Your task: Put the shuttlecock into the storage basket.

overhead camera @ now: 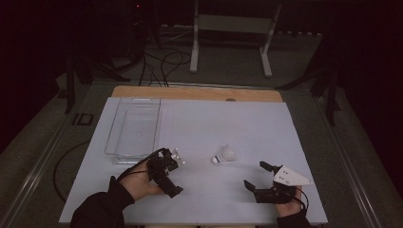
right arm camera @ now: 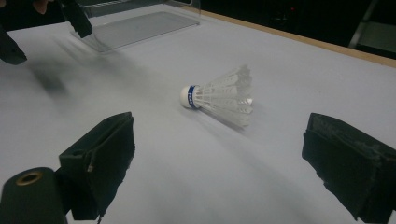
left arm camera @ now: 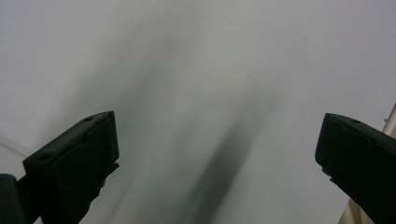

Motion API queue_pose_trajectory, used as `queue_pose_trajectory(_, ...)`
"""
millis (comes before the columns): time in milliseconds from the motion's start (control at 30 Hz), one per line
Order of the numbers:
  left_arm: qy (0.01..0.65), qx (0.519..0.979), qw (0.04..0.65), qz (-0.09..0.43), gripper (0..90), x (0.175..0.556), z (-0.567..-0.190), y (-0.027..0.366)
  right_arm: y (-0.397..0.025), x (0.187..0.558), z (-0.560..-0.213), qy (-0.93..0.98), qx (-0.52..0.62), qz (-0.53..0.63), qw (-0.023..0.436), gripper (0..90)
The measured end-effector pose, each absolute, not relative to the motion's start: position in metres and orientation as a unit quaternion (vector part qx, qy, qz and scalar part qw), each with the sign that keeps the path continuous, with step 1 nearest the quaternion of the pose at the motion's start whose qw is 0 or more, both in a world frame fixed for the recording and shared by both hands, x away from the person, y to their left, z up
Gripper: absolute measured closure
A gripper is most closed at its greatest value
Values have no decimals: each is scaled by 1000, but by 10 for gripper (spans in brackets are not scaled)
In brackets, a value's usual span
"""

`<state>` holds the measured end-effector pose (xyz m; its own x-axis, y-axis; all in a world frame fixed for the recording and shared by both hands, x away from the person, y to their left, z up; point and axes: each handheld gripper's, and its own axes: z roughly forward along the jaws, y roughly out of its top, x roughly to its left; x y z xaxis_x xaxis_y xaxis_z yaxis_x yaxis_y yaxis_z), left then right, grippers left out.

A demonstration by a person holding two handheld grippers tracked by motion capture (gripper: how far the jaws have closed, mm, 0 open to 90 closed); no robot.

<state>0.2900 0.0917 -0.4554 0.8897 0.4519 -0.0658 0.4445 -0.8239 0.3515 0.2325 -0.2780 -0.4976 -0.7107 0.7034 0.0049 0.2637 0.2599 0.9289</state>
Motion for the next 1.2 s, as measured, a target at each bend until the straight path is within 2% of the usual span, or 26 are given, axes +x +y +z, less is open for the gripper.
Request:
queue_pose_trajectory(300,234,959,158,-16,0,301,-457,82,-277,232,-498,767,314,517,214,91)
queue_pose_trajectory(1200,206,966,155,-11,3,318,-462,32,-278,232,-497,766,314,518,213,91)
